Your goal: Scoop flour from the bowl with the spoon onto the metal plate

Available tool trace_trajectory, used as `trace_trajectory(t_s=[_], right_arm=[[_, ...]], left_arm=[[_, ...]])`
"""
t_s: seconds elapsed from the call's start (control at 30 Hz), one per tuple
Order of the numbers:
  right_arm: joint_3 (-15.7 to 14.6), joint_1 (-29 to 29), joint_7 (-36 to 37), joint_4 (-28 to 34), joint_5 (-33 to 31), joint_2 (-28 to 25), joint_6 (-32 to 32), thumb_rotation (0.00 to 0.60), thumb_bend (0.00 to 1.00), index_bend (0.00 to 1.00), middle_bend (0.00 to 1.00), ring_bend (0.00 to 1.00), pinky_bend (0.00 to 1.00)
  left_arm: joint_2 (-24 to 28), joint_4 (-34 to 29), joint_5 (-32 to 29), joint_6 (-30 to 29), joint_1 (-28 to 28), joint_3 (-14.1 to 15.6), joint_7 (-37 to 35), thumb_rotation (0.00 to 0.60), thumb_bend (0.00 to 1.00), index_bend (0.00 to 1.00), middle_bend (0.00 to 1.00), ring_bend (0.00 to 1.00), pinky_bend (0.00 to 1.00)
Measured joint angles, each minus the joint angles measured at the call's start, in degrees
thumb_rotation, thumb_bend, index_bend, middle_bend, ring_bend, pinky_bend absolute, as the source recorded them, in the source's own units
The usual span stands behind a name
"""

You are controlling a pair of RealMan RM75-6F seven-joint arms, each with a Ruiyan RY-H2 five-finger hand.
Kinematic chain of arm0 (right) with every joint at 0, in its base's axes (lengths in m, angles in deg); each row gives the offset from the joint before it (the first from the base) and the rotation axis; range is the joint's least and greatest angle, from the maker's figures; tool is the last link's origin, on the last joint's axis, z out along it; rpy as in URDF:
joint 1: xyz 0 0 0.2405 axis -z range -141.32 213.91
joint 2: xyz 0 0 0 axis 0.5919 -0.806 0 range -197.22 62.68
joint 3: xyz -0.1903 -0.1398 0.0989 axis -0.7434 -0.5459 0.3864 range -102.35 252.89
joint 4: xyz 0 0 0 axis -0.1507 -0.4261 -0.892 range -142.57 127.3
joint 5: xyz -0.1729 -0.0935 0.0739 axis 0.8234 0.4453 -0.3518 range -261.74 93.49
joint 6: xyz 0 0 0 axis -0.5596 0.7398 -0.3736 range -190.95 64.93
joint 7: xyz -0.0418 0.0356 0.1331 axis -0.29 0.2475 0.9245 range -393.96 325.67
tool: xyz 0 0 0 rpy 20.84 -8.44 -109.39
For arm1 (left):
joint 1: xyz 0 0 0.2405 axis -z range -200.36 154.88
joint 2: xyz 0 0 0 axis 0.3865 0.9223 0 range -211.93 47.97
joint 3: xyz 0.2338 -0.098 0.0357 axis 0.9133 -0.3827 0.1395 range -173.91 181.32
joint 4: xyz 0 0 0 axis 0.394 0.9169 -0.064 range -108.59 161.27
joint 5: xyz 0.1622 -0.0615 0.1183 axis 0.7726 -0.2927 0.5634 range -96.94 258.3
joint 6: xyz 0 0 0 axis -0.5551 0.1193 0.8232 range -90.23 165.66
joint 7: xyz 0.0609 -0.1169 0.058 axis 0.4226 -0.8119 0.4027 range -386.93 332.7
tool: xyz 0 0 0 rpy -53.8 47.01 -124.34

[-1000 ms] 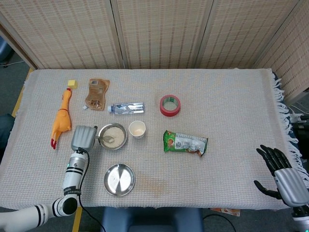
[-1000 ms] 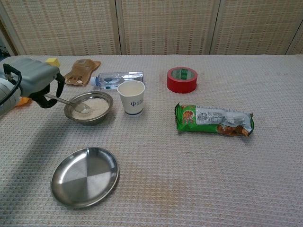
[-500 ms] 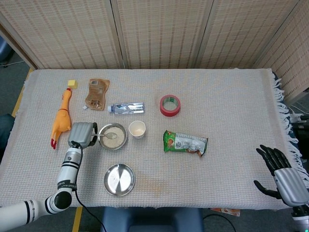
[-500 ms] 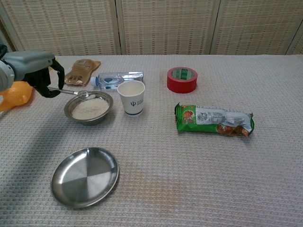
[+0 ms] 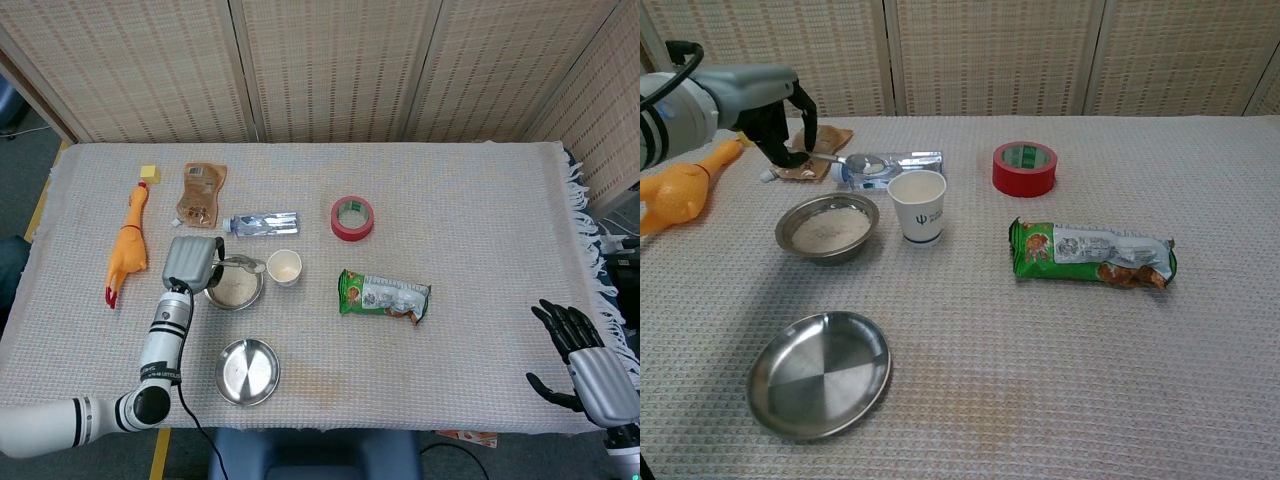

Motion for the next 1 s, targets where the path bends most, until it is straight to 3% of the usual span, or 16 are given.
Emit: trace_trajectory(t_s=[0.33, 0.73, 1.0], right_arm=[[0.1, -0.2, 0.8, -0.2, -0.3, -0.2, 0.4, 0.6, 0.18, 0.0, 0.0, 0.0, 0.0], [0.2, -0.2, 1.2, -0.3, -0.5, -0.3, 0.2, 0.6, 0.18, 0.0, 0.0, 0.0, 0.0], [0.2, 0.0, 1.4, -0.3, -0.7, -0.7, -0.1, 0.6, 0.18, 0.0, 0.0, 0.0, 0.0]], left_arm=[[-6.4, 7.4, 4.1, -4.1, 4.0, 2.7, 1.6, 0.6, 0.4, 0.73, 1.0, 1.0, 1.0], [-14.2, 19.3, 14.1, -7.2, 5.7, 8.4, 1.9, 0.6, 0.4, 0.73, 1.0, 1.0, 1.0], [-19.6, 33.1, 25.8, -10.7, 6.0, 12.9, 1.1, 0.6, 0.4, 0.73, 1.0, 1.0, 1.0]])
